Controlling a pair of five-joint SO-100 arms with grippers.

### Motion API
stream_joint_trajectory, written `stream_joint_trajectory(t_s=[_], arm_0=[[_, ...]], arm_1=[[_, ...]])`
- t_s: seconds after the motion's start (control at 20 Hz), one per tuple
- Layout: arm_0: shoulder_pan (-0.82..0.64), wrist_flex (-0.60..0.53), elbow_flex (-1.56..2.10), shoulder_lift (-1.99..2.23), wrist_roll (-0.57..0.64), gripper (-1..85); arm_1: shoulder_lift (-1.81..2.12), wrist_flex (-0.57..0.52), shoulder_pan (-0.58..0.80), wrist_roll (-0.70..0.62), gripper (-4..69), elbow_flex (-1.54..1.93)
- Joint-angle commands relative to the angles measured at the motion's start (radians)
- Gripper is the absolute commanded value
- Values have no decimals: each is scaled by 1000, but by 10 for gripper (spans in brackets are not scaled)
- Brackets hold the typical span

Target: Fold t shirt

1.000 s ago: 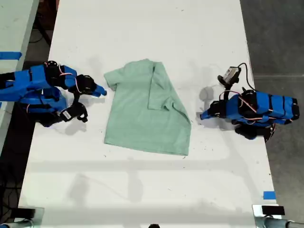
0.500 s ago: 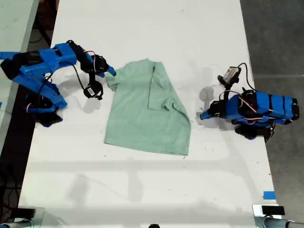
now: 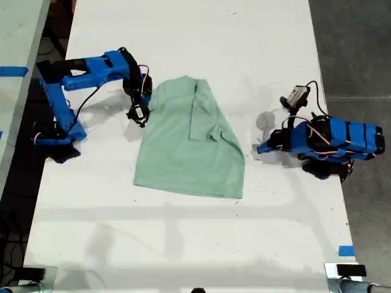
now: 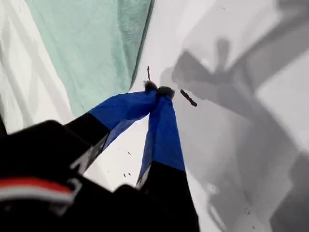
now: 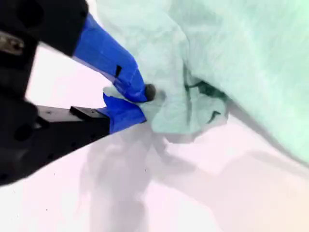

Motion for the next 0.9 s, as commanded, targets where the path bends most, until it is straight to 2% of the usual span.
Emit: stream_joint_trajectory(t_s=[0.0,0.15,0.3,0.4,0.45,0.5,0.55,0.65,0.7,0.75,0.85], arm_0=[[164,77,-229,103,-41,-2],[314,63,-433,55,-71,-2],[399,18,-630,-121,-83,12],[428,-18,-689,-199,-110,245],[428,-21,-693,-201,-117,265],[417,-12,-693,-183,-86,51],[402,17,-658,-129,-97,-1],[362,118,-618,-11,-100,-2],[359,118,-541,83,-100,-2],[374,78,-416,202,-104,-2],[422,-80,-80,517,-130,-2]], arm_1=[[12,0,8,-15,-2,38],[12,0,6,-15,-2,38],[12,0,6,-15,-2,38],[12,0,5,-15,-2,38],[12,0,5,-15,-2,38],[12,0,5,-17,-2,38],[12,0,3,-17,-2,38],[12,0,3,-18,-2,38],[12,0,3,-18,-2,38],[12,0,3,-18,-2,38],[12,0,3,-18,-2,38]])
